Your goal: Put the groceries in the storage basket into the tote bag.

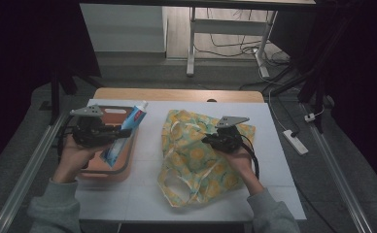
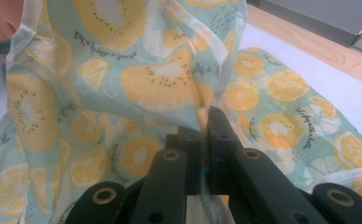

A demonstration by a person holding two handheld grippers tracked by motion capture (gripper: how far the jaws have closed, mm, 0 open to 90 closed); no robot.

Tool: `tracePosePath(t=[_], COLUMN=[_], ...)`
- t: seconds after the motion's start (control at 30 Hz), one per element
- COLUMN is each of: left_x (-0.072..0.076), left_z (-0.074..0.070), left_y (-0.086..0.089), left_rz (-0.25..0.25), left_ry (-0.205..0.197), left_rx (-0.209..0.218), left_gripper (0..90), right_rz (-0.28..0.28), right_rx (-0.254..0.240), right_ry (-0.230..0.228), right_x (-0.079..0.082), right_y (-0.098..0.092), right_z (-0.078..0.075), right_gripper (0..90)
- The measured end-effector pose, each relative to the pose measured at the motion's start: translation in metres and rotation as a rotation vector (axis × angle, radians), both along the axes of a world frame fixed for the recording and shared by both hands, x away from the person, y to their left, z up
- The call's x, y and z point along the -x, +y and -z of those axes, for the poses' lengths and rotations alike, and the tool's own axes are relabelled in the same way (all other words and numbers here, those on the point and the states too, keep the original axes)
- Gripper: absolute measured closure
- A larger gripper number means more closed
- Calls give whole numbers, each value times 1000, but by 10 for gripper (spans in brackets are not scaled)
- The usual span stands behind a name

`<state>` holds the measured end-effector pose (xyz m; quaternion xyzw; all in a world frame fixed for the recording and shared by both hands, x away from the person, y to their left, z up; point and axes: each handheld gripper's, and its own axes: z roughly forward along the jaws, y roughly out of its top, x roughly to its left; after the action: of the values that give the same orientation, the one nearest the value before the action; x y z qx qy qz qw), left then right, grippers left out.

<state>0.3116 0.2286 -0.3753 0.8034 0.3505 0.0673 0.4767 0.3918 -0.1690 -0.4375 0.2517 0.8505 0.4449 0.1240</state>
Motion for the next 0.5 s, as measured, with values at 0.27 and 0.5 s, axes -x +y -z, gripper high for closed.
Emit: tracePosePath(t=[0.27, 0.5], left_x=[16, 26], left_z=[-4, 9], left_y=[-49, -106], left_rz=[130, 264], left_ry=[-18, 9], left_rx=[-65, -163], left_gripper=[753, 753], right_rz=[5, 4], right_rx=[-29, -47], right_ry=[11, 11], right_x=[-1, -1], right_y=[-3, -3], right_z=[-2, -4], right_gripper=[865, 865])
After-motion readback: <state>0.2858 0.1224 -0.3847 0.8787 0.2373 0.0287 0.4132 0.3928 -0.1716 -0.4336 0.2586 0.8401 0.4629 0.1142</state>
